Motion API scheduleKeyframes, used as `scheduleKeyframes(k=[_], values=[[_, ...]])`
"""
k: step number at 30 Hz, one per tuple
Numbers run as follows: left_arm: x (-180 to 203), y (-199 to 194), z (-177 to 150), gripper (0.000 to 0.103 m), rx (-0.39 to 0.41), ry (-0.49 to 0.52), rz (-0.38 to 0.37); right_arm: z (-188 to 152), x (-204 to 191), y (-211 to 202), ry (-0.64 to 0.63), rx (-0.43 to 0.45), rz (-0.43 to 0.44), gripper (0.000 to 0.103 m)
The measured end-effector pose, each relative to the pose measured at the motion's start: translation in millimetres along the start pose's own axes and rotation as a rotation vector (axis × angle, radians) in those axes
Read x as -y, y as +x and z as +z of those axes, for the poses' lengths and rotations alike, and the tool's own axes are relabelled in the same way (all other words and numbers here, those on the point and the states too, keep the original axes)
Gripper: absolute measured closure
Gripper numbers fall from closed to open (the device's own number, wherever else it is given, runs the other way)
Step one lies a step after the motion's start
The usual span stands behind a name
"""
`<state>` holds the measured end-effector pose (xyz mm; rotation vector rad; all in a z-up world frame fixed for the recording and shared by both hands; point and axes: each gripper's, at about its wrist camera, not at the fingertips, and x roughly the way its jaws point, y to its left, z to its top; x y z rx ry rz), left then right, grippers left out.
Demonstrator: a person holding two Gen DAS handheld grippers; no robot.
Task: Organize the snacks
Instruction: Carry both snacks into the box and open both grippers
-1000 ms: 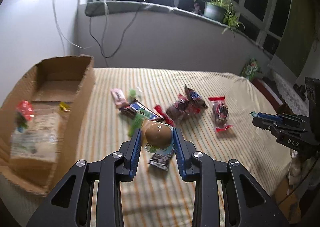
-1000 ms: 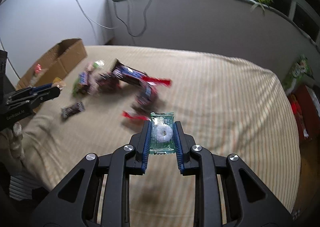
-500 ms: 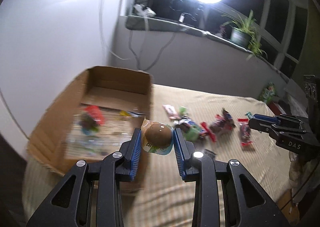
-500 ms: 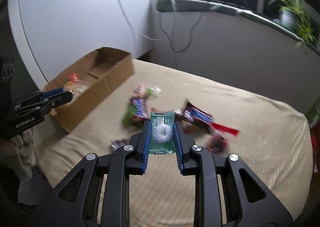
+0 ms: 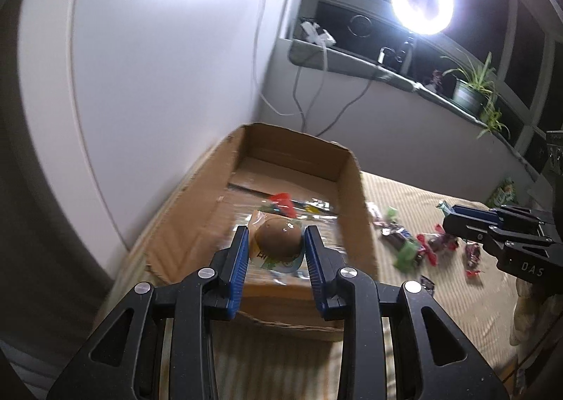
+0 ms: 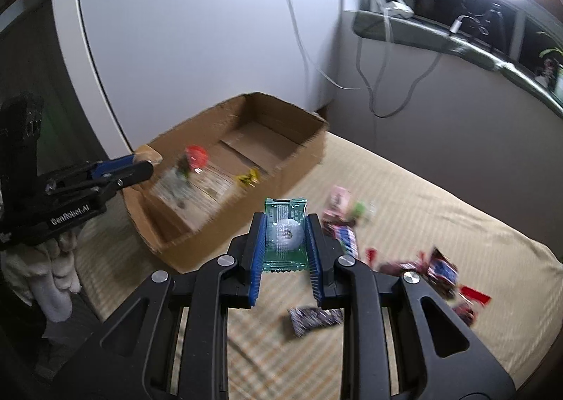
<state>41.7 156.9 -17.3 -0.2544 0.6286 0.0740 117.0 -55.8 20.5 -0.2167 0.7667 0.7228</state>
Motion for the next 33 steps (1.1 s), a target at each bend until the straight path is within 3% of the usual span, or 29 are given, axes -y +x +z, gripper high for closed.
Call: scheduleKeyframes(k=[16, 28, 33], values=[[-31, 15, 13, 0.073, 0.001, -0.013, 0.06, 57, -32, 72, -0.061, -0.028, 0.032, 0.08], [-31, 25, 17, 0.072, -0.008, 0.003, 0.075, 72, -27, 113, -0.066, -0.071, 0.054, 0.08], [-29, 25, 18, 0.067, -0.008, 0.006, 0.076, 72, -28, 116, -0.075, -0.075, 0.063, 0.08]])
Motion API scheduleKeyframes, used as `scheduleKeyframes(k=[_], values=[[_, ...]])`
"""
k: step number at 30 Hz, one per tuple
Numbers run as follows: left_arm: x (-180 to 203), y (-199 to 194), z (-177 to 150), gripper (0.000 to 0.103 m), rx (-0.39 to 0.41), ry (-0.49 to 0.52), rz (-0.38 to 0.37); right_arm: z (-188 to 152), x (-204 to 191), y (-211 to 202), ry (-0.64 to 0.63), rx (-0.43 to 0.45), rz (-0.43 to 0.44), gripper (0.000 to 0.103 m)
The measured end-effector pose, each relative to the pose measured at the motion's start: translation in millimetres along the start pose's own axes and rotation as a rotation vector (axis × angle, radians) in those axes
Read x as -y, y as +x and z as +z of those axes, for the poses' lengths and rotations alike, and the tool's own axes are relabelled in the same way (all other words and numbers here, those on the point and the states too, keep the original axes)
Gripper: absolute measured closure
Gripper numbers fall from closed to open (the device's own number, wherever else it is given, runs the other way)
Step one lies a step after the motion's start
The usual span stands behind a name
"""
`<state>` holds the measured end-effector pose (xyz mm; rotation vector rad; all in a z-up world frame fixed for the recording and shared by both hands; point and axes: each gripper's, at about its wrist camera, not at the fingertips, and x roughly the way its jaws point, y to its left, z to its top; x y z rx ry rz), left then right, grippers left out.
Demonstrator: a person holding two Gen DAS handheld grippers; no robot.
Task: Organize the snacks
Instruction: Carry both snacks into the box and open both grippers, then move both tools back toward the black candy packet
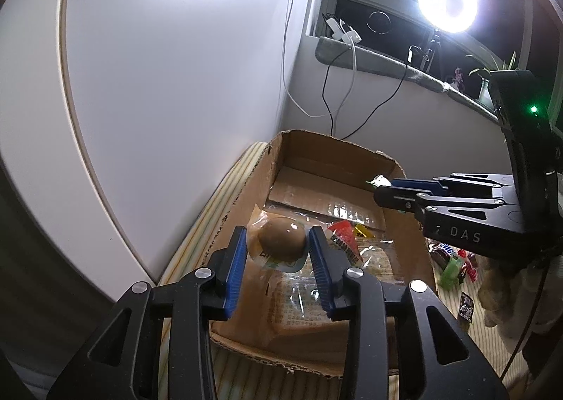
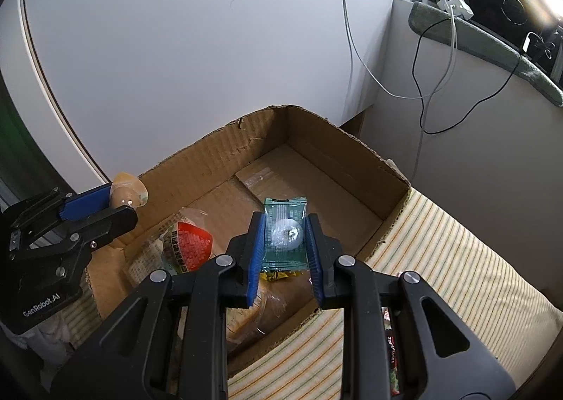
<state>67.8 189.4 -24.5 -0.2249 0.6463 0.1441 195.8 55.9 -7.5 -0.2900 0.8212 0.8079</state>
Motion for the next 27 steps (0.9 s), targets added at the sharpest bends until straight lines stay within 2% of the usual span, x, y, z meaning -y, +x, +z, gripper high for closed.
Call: scheduleKeyframes(k=[3, 4, 5, 7, 8, 11, 14, 27], values=[[0, -1, 1, 0.065, 0.001, 0.0, 0.002, 0, -2, -1, -0.008, 0.004, 0.001, 0.079], [1, -2, 1, 0.061, 0.0, 0.0, 0.003, 0, -2, -2, -0.009, 0.007, 0.0, 0.077], [1, -2, 1, 0.058, 0.002, 0.001, 0.003, 0, -2, -4, -0.012, 0.009, -0.004, 0.072], [1, -4, 2, 0.053, 0.008, 0.0, 0.005, 0, -3, -7, -0.017, 0.021, -0.012, 0.039], [2, -6, 2, 0.053, 0.01, 0.0, 0.005, 0, -3, -9, -0.019, 0.03, -0.017, 0.035], [3, -9, 2, 0.053, 0.016, 0.0, 0.006, 0, -2, -15, -0.017, 0.044, -0.025, 0.032], [4, -14, 3, 0.053, 0.025, 0.001, 0.002, -1, -1, -21, -0.016, 0.053, -0.032, 0.022], [25, -39, -1, 0.053, 0.053, 0.017, -0.044, -18, 12, -69, 0.009, 0.108, -0.058, 0.019]])
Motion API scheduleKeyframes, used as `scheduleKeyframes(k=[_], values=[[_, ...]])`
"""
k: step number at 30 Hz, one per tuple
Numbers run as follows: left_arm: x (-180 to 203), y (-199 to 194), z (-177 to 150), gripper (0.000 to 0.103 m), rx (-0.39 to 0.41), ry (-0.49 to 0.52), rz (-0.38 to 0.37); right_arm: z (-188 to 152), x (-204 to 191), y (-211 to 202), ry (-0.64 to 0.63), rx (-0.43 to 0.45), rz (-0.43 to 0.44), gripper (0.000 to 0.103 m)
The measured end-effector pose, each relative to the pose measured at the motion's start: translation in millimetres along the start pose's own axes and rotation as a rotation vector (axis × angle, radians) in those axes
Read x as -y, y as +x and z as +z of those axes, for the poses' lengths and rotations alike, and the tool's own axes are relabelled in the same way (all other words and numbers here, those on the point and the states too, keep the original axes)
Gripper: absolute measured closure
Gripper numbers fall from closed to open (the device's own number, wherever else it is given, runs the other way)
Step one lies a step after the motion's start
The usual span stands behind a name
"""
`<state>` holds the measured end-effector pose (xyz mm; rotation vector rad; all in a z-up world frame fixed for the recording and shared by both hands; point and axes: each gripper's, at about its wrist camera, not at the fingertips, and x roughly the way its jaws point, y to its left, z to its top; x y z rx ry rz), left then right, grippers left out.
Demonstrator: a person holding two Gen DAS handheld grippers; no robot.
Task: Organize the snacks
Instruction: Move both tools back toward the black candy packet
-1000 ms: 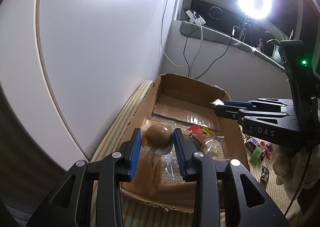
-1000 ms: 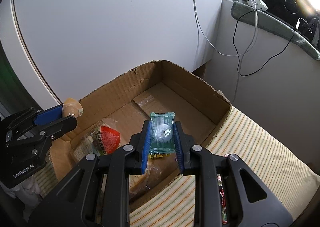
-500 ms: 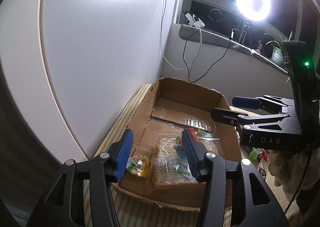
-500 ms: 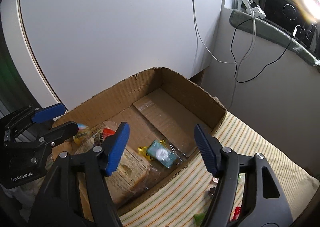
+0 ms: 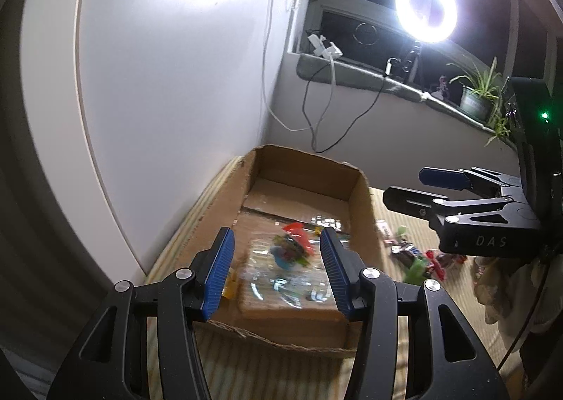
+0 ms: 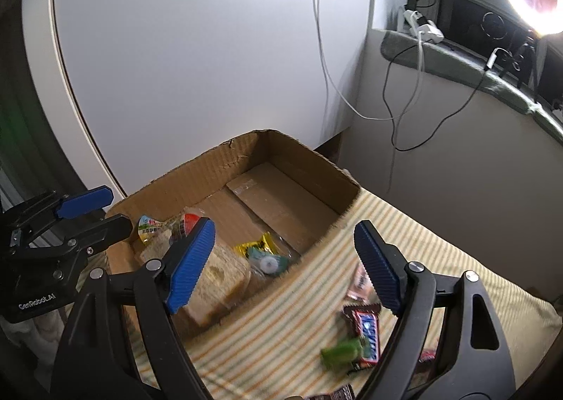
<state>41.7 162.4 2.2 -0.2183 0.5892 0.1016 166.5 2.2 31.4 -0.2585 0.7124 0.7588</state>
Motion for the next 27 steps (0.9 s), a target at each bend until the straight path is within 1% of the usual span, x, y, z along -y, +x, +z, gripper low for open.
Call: scheduleKeyframes(k=[5, 13, 18, 22, 27], values=[[21, -8, -4, 0.053, 0.003, 0.023, -0.04, -17, 16, -26, 0.026, 0.017, -0.022, 0.019], [64, -9, -16, 0.053, -0.025, 0.079, -0.141, -64, 55, -68, 0.113, 0.013, -0.077, 0.019], [96, 0, -27, 0.053, -0.079, 0.117, -0.224, -99, 82, -89, 0.176, -0.012, -0.126, 0.019], [117, 10, -39, 0.053, -0.13, 0.143, -0.273, -127, 99, -98, 0.209, -0.046, -0.171, 0.019], [140, 27, -53, 0.054, -0.205, 0.179, -0.323, -160, 122, -104, 0.256, -0.099, -0.198, 0.019]])
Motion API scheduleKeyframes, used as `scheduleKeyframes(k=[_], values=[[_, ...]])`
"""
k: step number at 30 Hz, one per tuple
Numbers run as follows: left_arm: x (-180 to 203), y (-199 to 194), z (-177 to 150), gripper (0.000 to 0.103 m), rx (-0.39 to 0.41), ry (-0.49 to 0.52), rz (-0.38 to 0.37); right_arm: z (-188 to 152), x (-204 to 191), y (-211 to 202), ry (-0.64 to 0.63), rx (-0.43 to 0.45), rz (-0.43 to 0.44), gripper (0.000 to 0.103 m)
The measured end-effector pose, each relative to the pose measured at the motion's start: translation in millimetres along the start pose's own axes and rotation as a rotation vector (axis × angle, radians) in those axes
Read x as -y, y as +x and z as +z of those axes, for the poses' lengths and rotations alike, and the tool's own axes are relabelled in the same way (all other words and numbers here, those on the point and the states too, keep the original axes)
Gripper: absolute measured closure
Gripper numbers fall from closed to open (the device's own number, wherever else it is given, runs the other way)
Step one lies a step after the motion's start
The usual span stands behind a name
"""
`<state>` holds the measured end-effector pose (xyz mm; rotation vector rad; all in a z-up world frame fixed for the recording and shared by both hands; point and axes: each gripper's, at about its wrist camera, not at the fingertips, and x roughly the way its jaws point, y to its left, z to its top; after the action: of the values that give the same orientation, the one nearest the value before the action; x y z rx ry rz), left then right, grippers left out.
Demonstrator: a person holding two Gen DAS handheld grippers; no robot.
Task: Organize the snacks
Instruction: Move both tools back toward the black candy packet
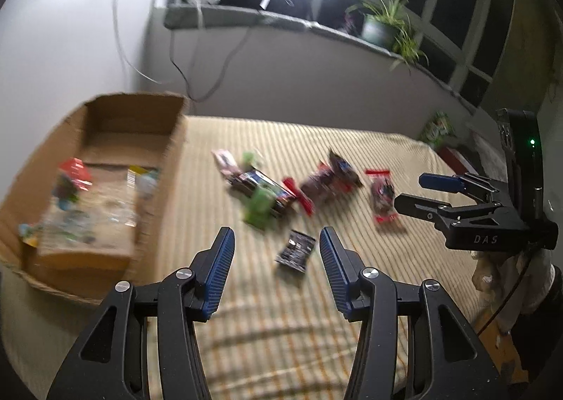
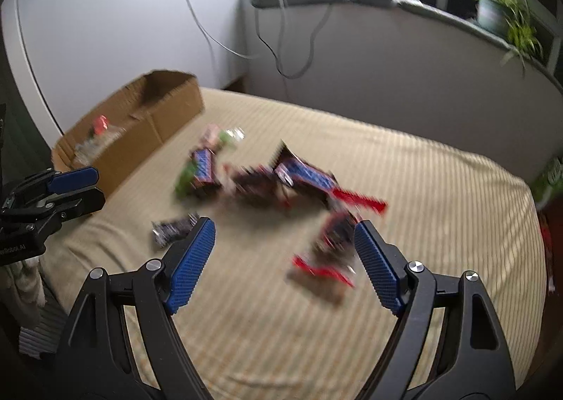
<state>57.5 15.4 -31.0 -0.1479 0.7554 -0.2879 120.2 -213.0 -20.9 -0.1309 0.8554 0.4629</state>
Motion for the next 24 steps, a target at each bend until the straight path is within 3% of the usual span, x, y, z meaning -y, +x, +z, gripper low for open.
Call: scheduleKeyframes(k=[5, 9, 14, 24], values=[[8, 19, -5, 0.057, -0.058, 0.018, -0.024, -19, 21, 5, 0.034, -0.039, -0.009, 0.019], [14, 32, -9, 0.059, -0.099, 0.045, -0.023, -31, 28, 14, 0.043, -0.076, 0.0, 0.031], [14, 45, -9, 0.06, -0.129, 0.054, -0.016, -40, 31, 22, 0.058, -0.099, 0.011, 0.032], [21, 60, -10, 0.065, -0.165, 0.099, -0.003, -9, 48, 42, 0.145, -0.083, 0.015, 0.032]])
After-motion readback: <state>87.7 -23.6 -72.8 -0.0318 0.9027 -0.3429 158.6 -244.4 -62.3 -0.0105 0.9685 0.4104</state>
